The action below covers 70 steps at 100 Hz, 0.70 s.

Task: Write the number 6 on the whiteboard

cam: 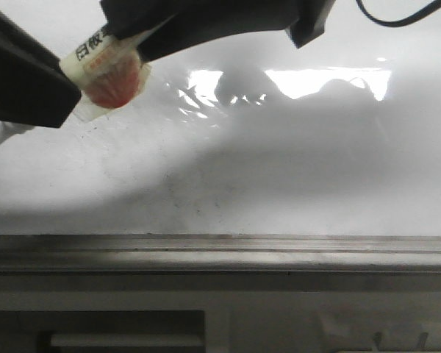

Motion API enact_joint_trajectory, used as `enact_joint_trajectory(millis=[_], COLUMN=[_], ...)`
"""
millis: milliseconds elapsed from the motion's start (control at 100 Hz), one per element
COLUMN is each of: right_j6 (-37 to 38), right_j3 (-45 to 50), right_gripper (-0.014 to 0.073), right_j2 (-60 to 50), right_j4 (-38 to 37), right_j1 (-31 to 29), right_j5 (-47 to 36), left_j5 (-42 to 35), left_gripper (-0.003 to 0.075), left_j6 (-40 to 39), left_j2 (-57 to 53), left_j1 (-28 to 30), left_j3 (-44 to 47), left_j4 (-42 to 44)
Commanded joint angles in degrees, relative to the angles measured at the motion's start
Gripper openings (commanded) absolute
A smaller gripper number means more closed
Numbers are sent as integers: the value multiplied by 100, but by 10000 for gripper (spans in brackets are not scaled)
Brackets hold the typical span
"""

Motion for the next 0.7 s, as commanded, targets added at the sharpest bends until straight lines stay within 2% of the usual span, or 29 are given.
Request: enact_joint_trajectory(millis=[0, 70, 130, 290, 390, 690], right_j6=[-140, -153, -153, -153, -166, -166], right_j3=[-167, -147, -86, 498, 1067, 2201], right_gripper=[-64, -56, -45, -45, -45, -45], right_j2=[-140, -190, -290, -989, -1691, -3394], right_j4=[293, 259, 209, 198, 172, 173], right_j1=[-15, -15, -15, -15, -15, -15], right_j5=[-53, -91, -166, -926, -1577, -3019], left_j5=[-492, -492, -492, -492, -446, -920], left_gripper=[332, 465, 509, 469, 449, 448], left_j6=[-131, -279, -420, -872, -1161, -1752], left_j2=[-102, -198, -363, -960, -1352, -1722], left_j1=[-6, -6, -6, 25, 331, 2426], left_j3=[-211, -232, -283, -290, -249, 39], left_j4=[-102, -102, -102, -24, 80, 193])
